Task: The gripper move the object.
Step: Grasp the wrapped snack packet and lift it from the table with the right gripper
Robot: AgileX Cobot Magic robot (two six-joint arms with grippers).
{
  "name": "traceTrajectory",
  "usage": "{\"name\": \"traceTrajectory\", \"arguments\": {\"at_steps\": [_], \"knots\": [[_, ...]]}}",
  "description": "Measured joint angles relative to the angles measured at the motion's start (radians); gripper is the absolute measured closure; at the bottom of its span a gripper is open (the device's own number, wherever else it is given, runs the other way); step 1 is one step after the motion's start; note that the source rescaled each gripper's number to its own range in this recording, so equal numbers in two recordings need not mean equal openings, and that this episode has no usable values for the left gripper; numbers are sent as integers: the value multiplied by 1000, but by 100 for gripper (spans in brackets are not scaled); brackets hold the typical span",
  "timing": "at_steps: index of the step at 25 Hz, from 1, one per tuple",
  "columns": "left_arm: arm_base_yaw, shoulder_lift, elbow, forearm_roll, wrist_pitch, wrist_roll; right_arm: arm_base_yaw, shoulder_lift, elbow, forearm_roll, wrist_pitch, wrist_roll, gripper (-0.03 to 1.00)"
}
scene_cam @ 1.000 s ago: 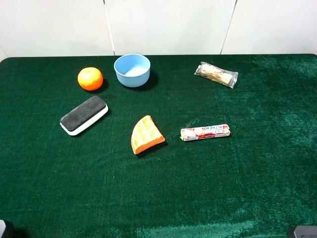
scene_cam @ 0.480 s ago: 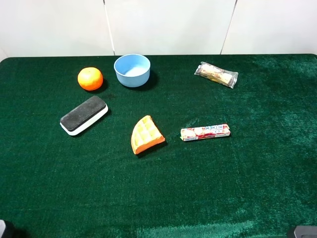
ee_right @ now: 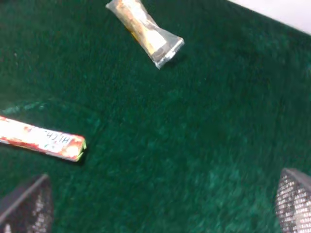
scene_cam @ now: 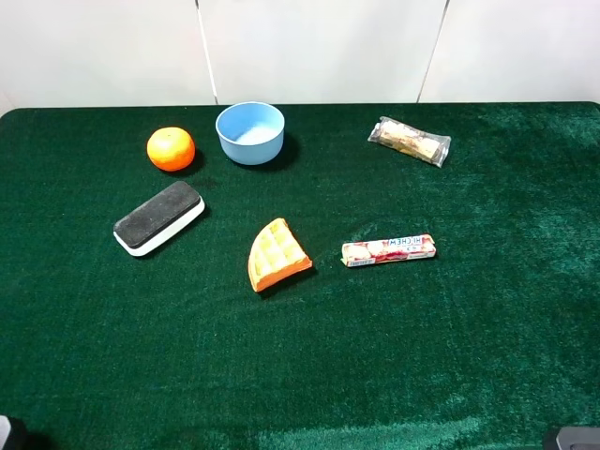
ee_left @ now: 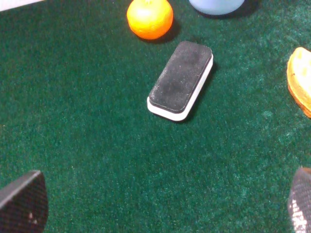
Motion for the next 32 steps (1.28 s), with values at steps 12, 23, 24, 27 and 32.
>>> {"name": "traceTrajectory", "arguments": {"at_steps": [12, 23, 24, 27, 32], "knots": [[0, 0, 0, 0, 0, 0, 114, 503, -334, -80, -11, -139, -3], [0, 0, 0, 0, 0, 0, 114, 842, -571, -81, -13, -206, -3], [0, 0, 0, 0, 0, 0, 114, 871, -594, -81, -13, -209, -3], [0, 0, 0, 0, 0, 0, 114, 954, -653, -82, -14, -228, -3], [0, 0, 0, 0, 0, 0, 114, 1081, -746, -83, -14, -290, -3]]}}
